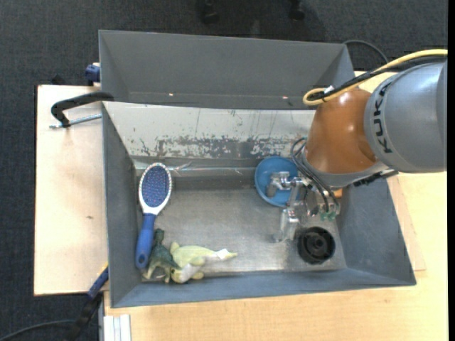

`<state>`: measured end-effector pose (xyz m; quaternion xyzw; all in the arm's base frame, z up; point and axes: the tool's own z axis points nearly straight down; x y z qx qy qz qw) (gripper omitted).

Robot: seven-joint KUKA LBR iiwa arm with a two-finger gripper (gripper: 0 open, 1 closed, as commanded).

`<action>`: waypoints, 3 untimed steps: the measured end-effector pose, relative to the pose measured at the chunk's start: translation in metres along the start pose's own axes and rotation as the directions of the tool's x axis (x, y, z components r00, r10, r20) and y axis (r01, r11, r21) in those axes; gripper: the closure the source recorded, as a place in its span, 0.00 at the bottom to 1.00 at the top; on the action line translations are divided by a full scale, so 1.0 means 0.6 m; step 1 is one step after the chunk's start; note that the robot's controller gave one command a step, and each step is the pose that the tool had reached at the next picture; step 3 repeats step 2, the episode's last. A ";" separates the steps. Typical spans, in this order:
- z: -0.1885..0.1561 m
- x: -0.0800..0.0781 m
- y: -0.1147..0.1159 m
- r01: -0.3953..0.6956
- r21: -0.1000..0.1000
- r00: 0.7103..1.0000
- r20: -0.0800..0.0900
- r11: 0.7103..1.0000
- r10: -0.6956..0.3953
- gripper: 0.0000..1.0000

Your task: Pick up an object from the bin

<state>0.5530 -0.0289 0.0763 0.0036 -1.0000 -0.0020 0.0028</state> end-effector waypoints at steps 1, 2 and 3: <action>-0.008 -0.003 -0.006 -0.004 0.003 1.000 0.007 1.000 0.004 1.00; -0.283 0.020 -0.014 0.046 0.006 0.999 0.020 0.999 -0.046 1.00; -0.283 0.020 -0.014 0.046 0.006 0.999 0.020 0.999 -0.046 1.00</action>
Offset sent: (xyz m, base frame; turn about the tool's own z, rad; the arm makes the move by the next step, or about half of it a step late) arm 0.0000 0.0000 0.0000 0.0000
